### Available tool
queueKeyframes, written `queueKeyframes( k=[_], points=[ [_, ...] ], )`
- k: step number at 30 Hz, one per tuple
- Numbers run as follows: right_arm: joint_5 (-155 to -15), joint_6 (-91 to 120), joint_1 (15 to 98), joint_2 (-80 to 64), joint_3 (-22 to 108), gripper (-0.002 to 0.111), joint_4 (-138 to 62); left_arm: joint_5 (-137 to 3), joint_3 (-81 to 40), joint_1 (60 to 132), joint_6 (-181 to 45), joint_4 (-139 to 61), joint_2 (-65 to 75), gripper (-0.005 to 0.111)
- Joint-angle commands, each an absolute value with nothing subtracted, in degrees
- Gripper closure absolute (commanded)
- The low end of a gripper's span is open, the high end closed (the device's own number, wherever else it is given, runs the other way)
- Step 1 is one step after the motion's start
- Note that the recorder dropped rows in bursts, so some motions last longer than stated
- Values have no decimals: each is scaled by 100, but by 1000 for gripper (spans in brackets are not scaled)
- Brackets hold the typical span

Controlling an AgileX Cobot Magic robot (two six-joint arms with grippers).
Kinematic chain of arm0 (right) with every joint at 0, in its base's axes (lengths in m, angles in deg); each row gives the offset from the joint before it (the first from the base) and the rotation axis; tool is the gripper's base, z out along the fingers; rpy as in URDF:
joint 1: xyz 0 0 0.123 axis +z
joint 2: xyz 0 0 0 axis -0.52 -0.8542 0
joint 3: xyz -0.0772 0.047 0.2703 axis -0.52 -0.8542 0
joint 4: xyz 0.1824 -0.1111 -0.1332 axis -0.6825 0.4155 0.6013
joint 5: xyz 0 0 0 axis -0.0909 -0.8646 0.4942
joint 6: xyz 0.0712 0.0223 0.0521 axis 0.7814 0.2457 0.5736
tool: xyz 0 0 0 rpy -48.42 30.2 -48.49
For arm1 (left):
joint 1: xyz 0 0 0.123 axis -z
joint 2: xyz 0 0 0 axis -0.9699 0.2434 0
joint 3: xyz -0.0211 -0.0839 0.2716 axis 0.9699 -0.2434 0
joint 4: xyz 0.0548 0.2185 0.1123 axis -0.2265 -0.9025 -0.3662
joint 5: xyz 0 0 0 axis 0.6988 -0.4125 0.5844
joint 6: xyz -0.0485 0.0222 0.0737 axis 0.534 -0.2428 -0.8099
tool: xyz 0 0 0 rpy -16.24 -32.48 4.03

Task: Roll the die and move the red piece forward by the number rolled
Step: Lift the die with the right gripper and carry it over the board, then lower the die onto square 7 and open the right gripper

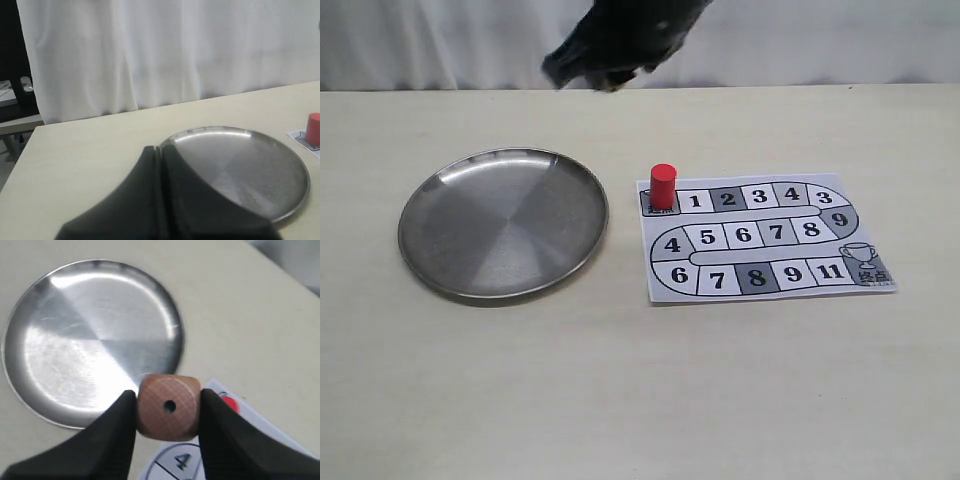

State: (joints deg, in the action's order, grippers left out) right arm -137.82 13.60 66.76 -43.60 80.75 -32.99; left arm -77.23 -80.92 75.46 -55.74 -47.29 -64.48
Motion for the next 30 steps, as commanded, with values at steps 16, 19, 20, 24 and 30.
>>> queueKeyframes(
  k=[16,19,20,24,30],
  points=[
    [-12582,1767,5118,-4960,5650,104,-3332,-7668,-8102,7594,-5569,-4717,-6454,107],
    [-12561,1767,5118,-5006,5650,104,-3332,-7668,-8102,7594,-5569,-4717,-6454,107],
    [-12561,1767,5118,-5006,5650,104,-3332,-7668,-8102,7594,-5569,-4717,-6454,107],
    [-12550,1767,5118,-5006,5650,96,-3332,-7668,-8102,7594,-5569,-4717,-6454,107],
    [-12537,1782,5118,-5006,5650,59,-3332,-7668,-8102,7594,-5569,-4717,-6454,107]
  ],
)
